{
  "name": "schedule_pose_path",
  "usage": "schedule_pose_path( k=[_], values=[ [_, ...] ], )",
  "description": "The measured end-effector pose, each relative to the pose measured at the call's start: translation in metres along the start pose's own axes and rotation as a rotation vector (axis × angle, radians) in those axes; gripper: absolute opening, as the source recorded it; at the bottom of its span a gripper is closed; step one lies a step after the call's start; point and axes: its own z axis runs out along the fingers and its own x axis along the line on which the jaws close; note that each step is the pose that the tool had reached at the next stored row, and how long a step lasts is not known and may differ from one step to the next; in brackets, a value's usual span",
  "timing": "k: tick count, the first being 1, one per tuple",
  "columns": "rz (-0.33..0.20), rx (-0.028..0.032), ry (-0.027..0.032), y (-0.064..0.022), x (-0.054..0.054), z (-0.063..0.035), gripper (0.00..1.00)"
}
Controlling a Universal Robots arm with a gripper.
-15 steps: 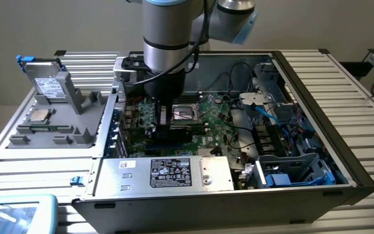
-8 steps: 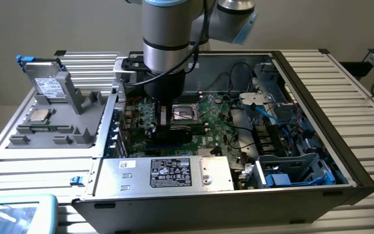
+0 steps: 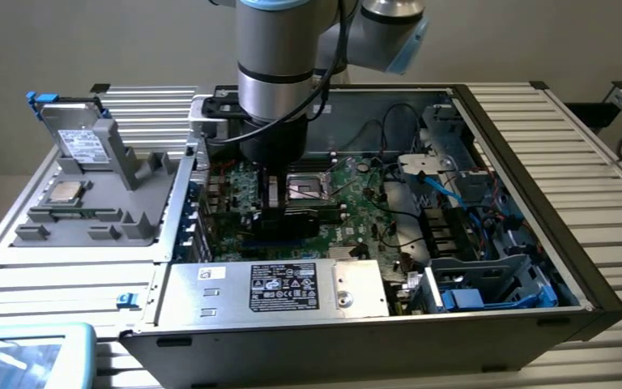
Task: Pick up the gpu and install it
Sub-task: 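Insert the gpu into the slot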
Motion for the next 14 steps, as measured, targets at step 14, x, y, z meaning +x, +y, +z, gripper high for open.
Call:
schedule_pose_path(
  k=[14],
  values=[
    [0.0,-0.0004,0.0001,-0.0001,-0.0002,0.0036,0.28]
  ],
)
